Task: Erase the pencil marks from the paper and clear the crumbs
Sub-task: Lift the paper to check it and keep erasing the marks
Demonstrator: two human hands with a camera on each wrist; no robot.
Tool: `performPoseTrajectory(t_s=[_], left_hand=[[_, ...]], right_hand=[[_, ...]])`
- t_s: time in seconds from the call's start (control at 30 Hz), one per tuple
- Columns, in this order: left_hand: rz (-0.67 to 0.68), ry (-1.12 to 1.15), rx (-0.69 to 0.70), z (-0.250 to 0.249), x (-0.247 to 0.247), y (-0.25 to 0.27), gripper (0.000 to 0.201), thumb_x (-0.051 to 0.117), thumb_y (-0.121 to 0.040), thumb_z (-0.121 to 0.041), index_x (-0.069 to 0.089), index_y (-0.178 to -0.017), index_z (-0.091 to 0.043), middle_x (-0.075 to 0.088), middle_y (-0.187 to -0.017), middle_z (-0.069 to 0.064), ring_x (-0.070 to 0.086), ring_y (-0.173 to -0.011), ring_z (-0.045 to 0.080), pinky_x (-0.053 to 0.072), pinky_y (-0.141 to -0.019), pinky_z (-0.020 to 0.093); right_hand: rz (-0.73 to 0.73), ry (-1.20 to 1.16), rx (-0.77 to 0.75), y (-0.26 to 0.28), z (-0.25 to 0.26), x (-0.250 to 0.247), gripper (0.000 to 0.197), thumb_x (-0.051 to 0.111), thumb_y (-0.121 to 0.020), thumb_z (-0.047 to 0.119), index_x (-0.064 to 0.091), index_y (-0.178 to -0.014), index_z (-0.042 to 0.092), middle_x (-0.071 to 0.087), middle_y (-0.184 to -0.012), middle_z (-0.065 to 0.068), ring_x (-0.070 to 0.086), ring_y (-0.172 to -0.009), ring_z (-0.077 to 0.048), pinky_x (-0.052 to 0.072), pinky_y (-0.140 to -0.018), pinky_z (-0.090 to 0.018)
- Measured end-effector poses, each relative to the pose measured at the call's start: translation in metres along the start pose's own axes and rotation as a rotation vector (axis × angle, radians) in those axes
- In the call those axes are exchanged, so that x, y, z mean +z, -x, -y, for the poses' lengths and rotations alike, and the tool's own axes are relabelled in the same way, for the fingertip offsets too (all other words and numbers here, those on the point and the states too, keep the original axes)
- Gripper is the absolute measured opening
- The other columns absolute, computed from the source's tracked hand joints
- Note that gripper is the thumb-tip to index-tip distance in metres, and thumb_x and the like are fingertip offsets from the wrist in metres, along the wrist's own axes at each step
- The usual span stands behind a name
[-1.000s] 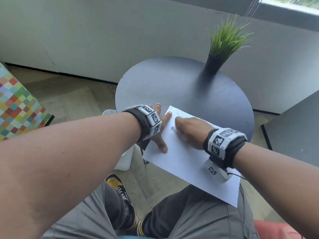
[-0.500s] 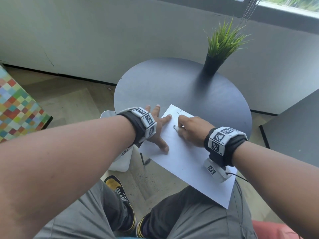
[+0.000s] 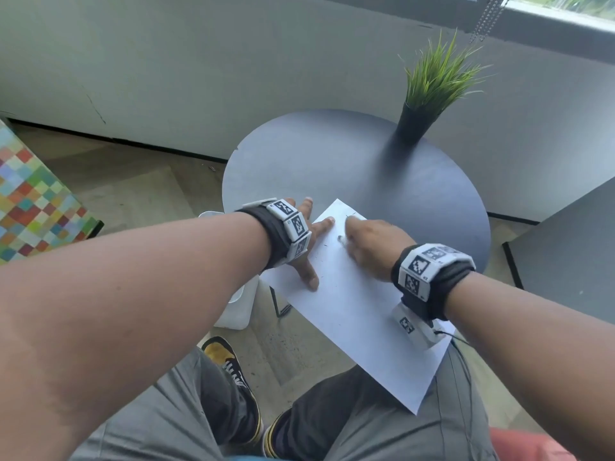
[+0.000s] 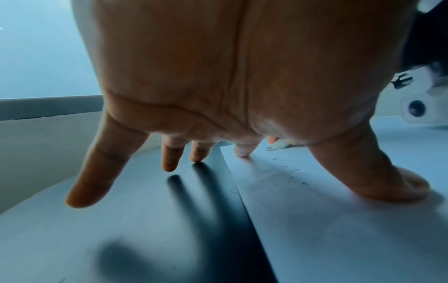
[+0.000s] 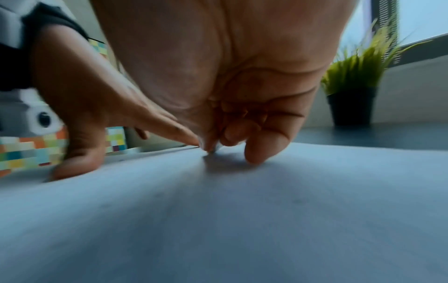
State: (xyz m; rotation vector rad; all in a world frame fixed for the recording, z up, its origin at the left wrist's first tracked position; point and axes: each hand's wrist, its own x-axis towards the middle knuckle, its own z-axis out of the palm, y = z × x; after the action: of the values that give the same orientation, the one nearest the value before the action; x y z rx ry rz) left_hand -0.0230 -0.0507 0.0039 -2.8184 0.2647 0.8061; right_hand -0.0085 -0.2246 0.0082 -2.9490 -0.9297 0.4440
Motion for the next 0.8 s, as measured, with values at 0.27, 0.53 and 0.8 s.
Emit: performPoseTrajectory(t_s=[0.27,0.53,0.8], left_hand=[[0.030,-0.005,-0.006,0.001,-0.003,0.001,0.141,0.064,-0.044,-0.093,-0.016,-0.151,-0.046,-0.010,-0.163,0.010,0.018,-0.140,0.046,0.033,-0.109,0.060],[0.073,-0.010,-0.010,-0.001,-0.014,0.003,0.141,0.071,-0.043,-0.087,-0.007,-0.152,-0.045,0.011,-0.155,0.009,0.033,-0.132,0.045,0.041,-0.103,0.057],[-0.037,-0.043,0.121,-0.003,-0.015,0.016,0.106,0.071,-0.076,-0.065,0.012,-0.157,-0.031,0.002,-0.165,0.002,0.016,-0.147,0.031,0.034,-0.108,0.043]], right_hand=[[-0.005,-0.051,-0.004,0.006,-0.015,0.004,0.026,0.039,-0.099,0.042,0.043,-0.091,0.017,0.052,-0.081,-0.001,0.050,-0.077,-0.028,0.037,-0.063,-0.033],[0.077,-0.123,-0.102,0.028,-0.011,0.009,0.023,0.041,-0.097,0.042,0.046,-0.097,0.020,0.059,-0.090,-0.004,0.054,-0.083,-0.028,0.046,-0.071,-0.036],[0.029,-0.123,0.196,0.010,-0.021,0.008,0.026,0.036,-0.098,0.043,0.041,-0.096,0.017,0.056,-0.090,-0.005,0.054,-0.082,-0.032,0.051,-0.076,-0.041]])
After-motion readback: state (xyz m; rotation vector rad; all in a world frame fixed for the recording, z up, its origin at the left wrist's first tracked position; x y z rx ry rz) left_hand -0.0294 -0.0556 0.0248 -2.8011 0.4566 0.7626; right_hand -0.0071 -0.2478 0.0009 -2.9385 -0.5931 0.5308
